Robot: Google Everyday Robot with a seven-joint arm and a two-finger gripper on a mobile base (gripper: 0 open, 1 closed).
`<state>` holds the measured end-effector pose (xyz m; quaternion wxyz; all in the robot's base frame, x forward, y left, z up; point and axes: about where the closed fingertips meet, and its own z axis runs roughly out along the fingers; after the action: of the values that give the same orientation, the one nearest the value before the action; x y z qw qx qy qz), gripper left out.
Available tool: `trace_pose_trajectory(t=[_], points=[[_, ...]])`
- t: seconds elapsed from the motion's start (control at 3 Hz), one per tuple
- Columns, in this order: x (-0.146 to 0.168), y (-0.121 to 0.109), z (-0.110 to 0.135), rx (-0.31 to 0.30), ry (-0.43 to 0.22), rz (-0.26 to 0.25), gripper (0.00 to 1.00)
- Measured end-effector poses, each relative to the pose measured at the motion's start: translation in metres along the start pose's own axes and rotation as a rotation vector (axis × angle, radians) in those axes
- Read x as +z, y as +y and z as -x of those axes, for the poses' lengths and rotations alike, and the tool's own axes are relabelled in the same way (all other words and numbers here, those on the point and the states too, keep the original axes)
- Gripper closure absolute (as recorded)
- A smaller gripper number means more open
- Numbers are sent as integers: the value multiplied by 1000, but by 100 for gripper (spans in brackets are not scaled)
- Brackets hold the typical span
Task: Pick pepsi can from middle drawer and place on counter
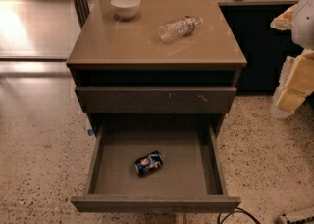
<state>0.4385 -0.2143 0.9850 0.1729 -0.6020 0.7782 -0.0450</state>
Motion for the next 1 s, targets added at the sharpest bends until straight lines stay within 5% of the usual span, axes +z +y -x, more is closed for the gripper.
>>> trace_pose_trajectory(t=[0.67, 1.0], points=[[16, 11, -1, -7, 6, 12, 0], [68, 41, 7, -25, -15, 42, 0]])
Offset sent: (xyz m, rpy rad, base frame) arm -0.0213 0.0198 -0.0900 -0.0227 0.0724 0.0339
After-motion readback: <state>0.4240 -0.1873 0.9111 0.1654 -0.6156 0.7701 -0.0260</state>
